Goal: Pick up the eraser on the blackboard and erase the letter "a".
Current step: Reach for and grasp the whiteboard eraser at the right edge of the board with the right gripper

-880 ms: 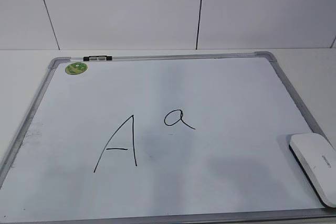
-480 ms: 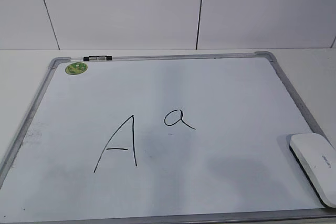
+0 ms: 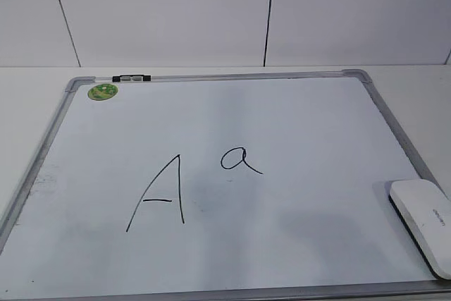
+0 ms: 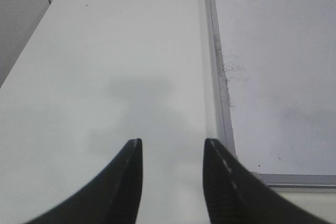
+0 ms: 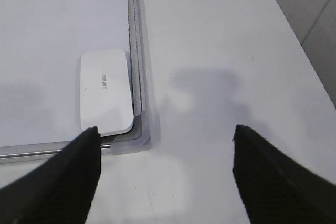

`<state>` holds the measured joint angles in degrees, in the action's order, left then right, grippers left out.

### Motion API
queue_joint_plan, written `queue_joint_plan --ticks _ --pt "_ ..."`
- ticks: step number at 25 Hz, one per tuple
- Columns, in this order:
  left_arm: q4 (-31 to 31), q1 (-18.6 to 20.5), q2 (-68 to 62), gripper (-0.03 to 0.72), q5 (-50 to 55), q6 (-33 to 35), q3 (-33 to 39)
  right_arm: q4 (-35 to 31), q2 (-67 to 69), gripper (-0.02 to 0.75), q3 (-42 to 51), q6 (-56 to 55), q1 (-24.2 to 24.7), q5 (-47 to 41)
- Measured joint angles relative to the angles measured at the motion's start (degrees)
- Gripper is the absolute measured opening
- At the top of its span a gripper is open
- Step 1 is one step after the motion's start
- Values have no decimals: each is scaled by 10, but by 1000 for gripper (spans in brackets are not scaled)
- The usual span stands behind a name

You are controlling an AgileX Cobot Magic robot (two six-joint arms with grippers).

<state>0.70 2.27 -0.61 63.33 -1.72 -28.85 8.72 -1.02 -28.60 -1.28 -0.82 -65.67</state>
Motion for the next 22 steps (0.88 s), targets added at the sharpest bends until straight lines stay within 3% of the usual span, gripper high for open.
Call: queue_joint_plan --ticks 9,22 --pt "0 0 0 283 0 0 0 -7 10 594 -10 0 0 24" --pt "0 0 0 269 0 0 0 -93 173 594 -25 47 0 132"
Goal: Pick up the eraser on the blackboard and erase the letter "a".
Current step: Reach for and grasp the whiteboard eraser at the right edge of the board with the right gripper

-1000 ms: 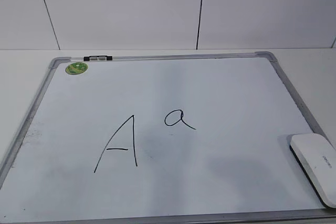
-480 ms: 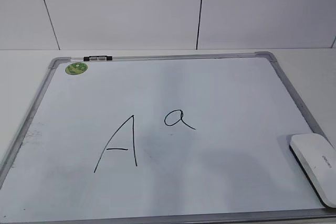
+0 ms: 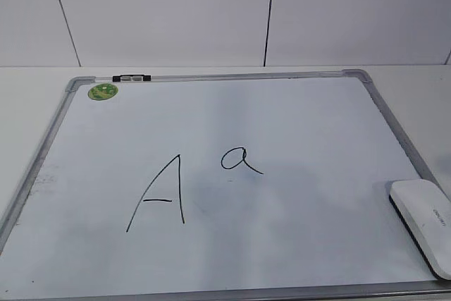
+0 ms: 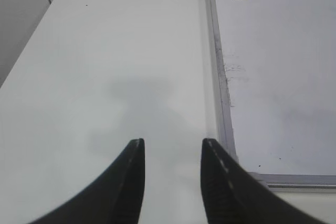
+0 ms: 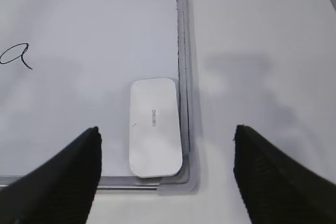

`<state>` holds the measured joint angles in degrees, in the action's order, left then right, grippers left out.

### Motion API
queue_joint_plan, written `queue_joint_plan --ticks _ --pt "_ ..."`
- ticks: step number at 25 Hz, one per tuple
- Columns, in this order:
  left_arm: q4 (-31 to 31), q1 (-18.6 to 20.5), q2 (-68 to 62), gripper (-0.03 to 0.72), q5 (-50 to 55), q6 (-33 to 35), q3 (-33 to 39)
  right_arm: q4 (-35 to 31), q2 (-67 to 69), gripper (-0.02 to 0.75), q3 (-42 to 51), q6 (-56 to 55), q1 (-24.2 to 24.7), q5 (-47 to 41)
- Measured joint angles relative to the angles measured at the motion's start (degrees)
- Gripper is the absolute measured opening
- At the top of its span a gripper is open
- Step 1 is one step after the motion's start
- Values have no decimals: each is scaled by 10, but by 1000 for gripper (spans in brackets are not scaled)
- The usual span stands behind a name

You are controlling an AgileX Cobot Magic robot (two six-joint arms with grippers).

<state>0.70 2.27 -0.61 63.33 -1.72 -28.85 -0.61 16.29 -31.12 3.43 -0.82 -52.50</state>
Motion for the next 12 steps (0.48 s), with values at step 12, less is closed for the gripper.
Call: queue_joint_plan --ticks 12 --pt "0 0 0 251 0 0 0 -9 127 595 -61 40 -18 12"
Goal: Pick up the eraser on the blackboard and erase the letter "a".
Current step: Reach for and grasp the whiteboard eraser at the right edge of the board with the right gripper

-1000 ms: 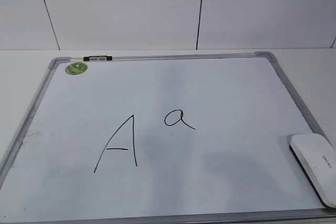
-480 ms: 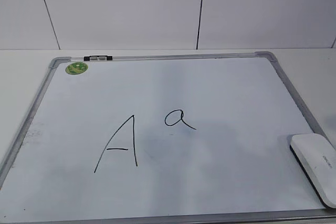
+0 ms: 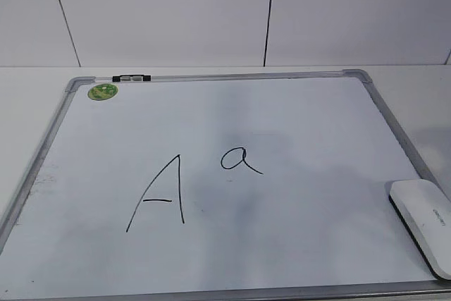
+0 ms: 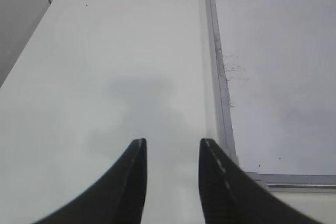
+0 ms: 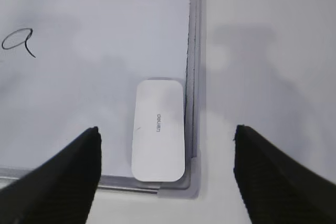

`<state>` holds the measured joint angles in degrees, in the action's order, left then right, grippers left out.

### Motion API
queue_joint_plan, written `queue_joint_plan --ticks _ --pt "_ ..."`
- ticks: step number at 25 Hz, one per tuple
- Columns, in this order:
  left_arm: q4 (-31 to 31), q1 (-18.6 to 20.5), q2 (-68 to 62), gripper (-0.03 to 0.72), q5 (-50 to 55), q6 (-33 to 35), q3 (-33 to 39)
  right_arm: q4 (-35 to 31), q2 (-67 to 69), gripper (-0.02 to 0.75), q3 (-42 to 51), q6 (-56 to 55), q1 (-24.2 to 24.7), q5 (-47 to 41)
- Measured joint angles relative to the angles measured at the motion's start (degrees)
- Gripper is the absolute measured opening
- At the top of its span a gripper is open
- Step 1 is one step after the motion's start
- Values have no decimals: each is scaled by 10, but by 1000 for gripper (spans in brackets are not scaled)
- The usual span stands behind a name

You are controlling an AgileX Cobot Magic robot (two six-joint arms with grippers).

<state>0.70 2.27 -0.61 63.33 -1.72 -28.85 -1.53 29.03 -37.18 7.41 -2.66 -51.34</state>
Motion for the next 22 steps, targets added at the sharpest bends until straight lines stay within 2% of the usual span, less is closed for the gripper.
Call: queue_joint_plan --ticks 7,14,22 --pt "0 0 0 248 0 0 0 -17 115 671 -53 -5 -7 -81" --pt "0 0 0 246 0 0 0 -19 210 677 -86 -69 -37 -109" --pt "0 0 0 245 0 0 0 -5 315 677 -86 -81 -39 -127"
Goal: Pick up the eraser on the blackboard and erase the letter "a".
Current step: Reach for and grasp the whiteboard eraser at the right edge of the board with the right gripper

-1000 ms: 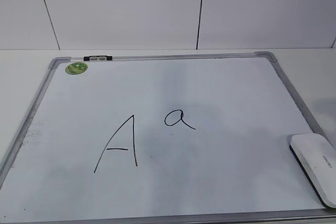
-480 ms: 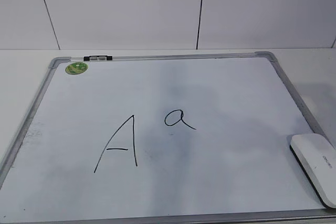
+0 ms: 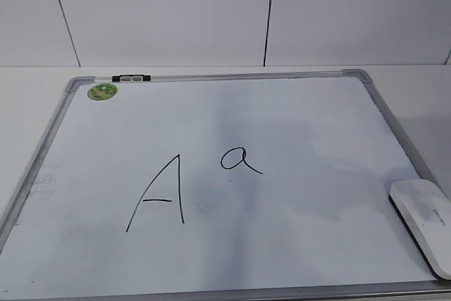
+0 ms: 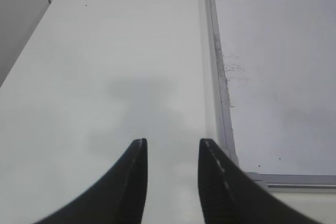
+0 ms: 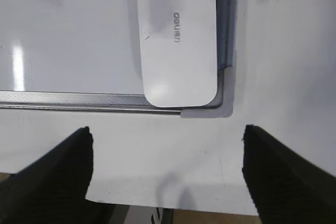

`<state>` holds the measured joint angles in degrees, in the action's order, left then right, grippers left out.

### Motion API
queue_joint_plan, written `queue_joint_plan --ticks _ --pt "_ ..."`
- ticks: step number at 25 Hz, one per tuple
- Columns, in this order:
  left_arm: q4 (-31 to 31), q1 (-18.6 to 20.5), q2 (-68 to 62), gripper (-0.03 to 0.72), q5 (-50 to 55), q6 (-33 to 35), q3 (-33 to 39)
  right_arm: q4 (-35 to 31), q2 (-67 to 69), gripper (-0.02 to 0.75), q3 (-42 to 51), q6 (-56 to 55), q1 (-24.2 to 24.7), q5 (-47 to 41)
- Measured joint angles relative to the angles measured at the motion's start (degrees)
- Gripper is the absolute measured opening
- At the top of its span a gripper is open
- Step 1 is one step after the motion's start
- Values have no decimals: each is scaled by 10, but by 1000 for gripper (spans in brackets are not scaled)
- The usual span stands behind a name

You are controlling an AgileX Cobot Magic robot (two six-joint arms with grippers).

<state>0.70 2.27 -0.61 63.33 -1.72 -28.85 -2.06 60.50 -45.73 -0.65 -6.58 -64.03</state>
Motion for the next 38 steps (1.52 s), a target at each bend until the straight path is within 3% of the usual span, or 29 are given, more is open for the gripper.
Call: queue_joint_plan --ticks 27,38 --pt "0 0 0 245 0 0 0 16 206 675 -4 2 0 105" --pt "0 0 0 245 0 0 0 25 277 675 -48 2 0 109"
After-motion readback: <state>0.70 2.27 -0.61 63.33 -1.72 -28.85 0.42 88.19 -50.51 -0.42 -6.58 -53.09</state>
